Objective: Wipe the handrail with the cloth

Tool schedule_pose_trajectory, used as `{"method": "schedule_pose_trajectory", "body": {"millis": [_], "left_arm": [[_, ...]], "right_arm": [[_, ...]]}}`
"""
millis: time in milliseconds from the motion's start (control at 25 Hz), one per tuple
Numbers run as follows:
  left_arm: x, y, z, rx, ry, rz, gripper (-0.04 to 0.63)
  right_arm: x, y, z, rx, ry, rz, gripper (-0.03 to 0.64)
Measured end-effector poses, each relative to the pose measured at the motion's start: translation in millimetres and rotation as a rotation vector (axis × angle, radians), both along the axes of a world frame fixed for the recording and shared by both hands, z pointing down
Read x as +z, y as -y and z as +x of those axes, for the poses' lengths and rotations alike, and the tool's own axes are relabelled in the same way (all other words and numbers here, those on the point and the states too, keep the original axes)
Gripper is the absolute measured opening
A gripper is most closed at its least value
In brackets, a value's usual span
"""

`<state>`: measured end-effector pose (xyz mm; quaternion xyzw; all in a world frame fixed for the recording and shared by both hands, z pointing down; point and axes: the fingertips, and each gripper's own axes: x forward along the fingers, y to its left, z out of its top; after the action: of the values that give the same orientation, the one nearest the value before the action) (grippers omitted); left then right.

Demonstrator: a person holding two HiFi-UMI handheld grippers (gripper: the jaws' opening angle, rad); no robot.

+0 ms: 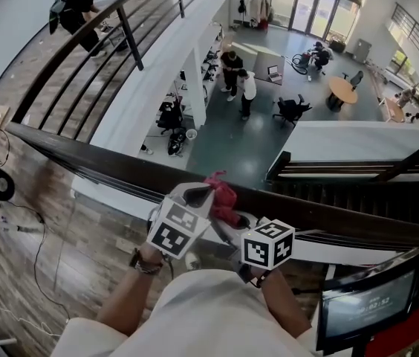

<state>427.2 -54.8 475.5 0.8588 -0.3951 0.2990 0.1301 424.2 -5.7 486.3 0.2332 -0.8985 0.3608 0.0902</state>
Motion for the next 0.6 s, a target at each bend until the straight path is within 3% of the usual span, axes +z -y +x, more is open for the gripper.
{"method": "schedule_pose_trajectory", "body": {"millis": [600], "left_arm": [[0.9,-4.5,28.4,0.027,0.004,-0.004,0.002]], "right_arm": [[0.7,-4.5,27.4,0.01,0.021,-0.004,0.063]]}}
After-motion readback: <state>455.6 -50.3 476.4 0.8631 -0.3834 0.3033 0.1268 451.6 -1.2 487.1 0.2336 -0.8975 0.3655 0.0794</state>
